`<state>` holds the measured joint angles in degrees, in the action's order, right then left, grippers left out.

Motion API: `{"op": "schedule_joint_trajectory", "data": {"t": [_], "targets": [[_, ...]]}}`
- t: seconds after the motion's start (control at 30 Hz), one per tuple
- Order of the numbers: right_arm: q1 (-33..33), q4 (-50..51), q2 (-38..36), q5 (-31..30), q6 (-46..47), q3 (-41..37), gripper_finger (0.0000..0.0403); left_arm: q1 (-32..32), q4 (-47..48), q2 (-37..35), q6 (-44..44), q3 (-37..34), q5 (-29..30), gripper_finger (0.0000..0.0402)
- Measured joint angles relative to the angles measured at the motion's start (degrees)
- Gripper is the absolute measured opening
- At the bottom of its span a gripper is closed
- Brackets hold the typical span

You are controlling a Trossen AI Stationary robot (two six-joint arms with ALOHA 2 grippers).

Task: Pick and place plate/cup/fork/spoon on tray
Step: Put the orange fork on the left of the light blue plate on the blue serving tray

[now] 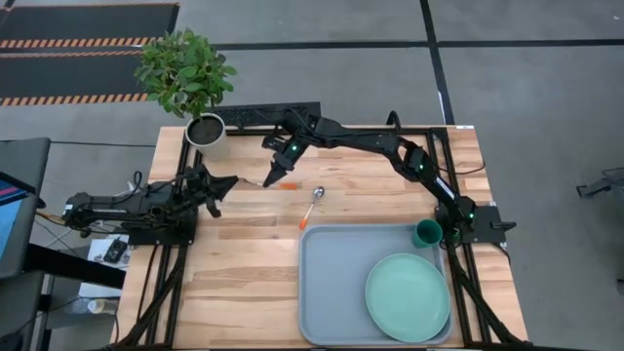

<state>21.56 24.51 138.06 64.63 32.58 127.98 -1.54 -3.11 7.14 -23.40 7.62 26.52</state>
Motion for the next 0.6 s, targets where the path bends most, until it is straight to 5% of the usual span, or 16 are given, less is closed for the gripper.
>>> {"op": "schedule_joint_trajectory", "data": {"t": [0.6], "targets": [[1.01, -0.98, 0.11, -3.26, 0.56, 0.0, 0.0011, -0.07, 3.52, -0.02, -6.06, 0.0, 1.63, 0.0174]]}}
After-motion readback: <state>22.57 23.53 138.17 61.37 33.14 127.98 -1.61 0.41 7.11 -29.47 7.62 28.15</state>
